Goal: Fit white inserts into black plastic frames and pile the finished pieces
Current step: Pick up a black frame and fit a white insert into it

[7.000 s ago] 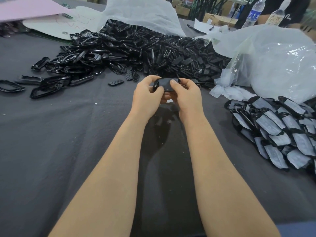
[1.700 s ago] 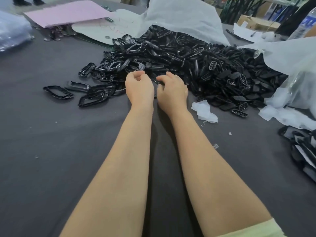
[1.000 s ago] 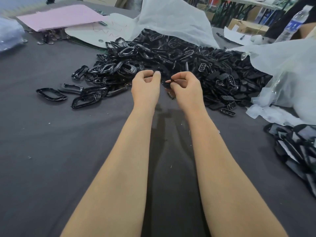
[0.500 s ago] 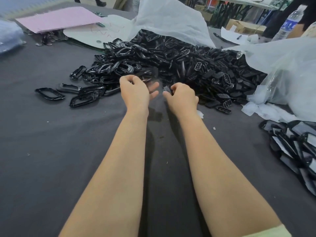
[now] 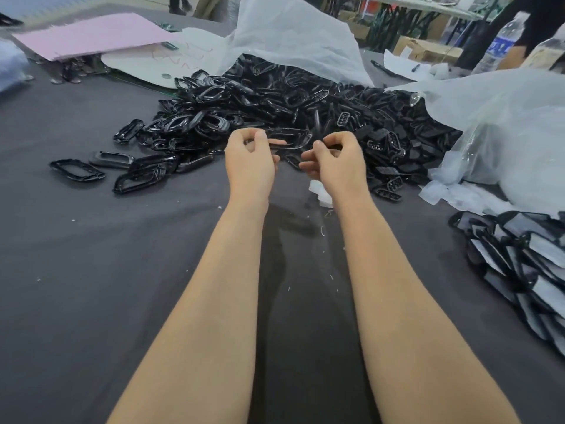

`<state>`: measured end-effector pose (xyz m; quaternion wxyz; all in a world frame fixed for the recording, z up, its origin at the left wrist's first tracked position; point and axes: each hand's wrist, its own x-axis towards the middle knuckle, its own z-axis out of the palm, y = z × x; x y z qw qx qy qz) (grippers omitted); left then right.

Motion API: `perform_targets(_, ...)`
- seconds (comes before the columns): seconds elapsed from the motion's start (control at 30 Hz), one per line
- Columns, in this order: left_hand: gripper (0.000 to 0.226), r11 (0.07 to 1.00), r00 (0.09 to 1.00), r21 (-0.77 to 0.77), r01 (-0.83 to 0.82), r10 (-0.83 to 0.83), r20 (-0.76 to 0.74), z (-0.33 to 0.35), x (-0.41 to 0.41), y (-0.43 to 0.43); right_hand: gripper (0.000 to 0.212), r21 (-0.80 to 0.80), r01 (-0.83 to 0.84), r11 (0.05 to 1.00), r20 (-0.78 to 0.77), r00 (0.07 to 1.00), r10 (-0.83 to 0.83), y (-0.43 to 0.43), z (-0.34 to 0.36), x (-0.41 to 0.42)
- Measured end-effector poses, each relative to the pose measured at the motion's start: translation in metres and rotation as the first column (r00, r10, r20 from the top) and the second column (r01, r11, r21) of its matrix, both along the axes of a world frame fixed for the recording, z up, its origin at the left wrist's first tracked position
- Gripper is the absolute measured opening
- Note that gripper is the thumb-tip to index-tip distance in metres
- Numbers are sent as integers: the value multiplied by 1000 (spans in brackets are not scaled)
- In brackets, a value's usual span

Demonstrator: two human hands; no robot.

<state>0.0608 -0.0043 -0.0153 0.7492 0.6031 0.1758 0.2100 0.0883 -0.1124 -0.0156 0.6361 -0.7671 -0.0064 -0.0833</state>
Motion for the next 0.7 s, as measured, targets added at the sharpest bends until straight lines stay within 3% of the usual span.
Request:
perform_targets(0.1,14,997,998,45,55,-55,9,-1,-1,-14,19,165,21,986,-23,1000,-18,-23,6,-7)
perform_targets(0.2,16,990,996,114,87,-89,9,-5,-6,-29,18,398,97,912,-99,993,-62,-42,6,-16)
perform_targets(0.27,17,976,995,193,99,-103,9,-7,-10,-39,13,452,96,887,-125,991,-44,-48,4,-23)
perform_targets(0.4,6,942,988,302,144,-152,3,-18,-18,-51,9,328,5,944,-110,993,33,-47,-8,-35)
perform_targets(0.47,13,944,991,303,128,-134,0,-24,-22,-53,1,254,-74,964,-112,988,105,-46,-16,-38)
perform_targets(0.53,21,955,996,284,84,-93,18,-26,-24,-53,9,174,-112,978,-124,983,134,-44,-20,-39)
perform_targets(0.63,26,959,996,277,52,-69,51,-25,-25,-55,15,200,-21,980,-60,998,34,-40,-21,-38)
perform_targets(0.7,28,949,990,293,118,-135,39,-25,-24,-56,15,272,115,955,-40,993,-108,-40,-21,-36)
